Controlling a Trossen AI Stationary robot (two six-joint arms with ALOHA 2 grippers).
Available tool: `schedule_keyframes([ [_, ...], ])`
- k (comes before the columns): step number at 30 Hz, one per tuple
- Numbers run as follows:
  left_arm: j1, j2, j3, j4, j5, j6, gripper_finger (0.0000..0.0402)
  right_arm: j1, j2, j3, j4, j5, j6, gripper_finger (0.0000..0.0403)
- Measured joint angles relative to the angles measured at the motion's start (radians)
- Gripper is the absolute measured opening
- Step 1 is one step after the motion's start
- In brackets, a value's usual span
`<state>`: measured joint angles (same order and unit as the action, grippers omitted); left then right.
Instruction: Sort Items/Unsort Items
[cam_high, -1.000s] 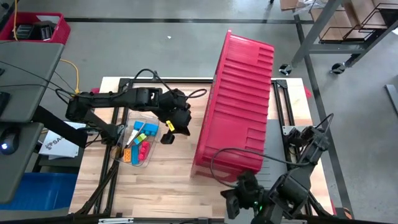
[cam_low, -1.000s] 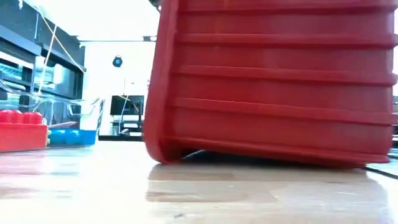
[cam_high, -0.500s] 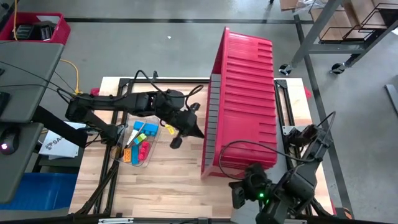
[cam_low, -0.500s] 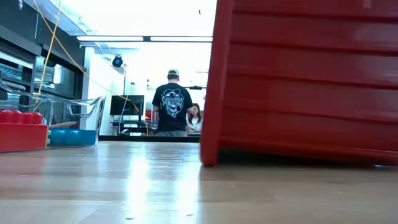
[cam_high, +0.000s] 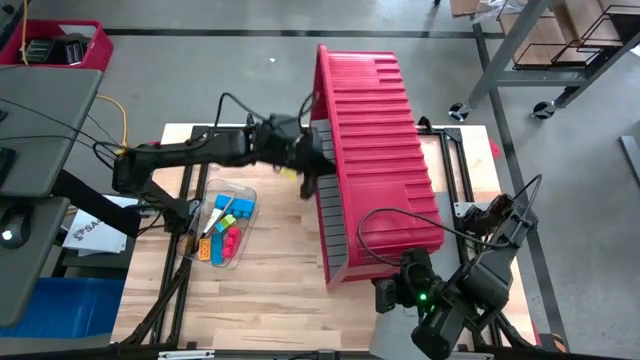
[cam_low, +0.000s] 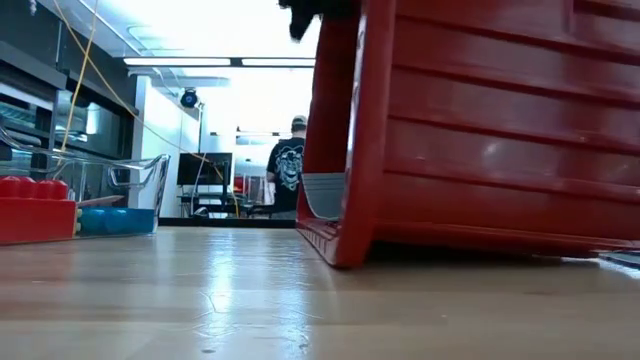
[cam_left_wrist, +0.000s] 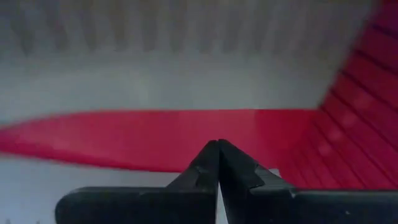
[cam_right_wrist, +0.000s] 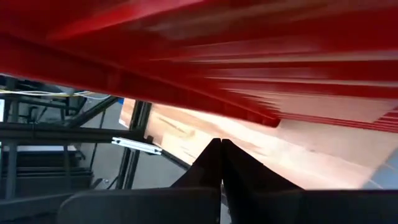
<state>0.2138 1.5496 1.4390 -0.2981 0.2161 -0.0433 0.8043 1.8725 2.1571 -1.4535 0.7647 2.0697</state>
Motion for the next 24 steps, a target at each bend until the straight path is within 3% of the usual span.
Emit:
schedule_keyframes([
  [4, 0.130, 0.009, -0.196, 0.235, 0.105, -0.187, 0.0000, -0.009, 0.000, 0.000, 0.049, 0.006, -0.025, 0.0000],
  [10, 0.273, 0.131, -0.440, 0.893, 0.135, -0.704, 0.0007, -0.016, 0.000, 0.000, 0.067, 0.071, -0.071, 0.0000],
  [13, 0.315, 0.256, -0.441, 1.131, 0.155, -0.942, 0.0032, -0.025, 0.001, 0.001, 0.081, 0.096, -0.071, 0.0000],
  [17, 0.323, 0.418, -0.377, 1.307, 0.147, -1.165, 0.0087, -0.032, 0.001, 0.001, 0.116, 0.116, -0.098, 0.0000],
  [24, 0.323, 0.591, -0.195, 1.338, 0.026, -1.419, 0.0193, -0.036, 0.001, 0.001, 0.188, 0.137, -0.143, 0.0000],
])
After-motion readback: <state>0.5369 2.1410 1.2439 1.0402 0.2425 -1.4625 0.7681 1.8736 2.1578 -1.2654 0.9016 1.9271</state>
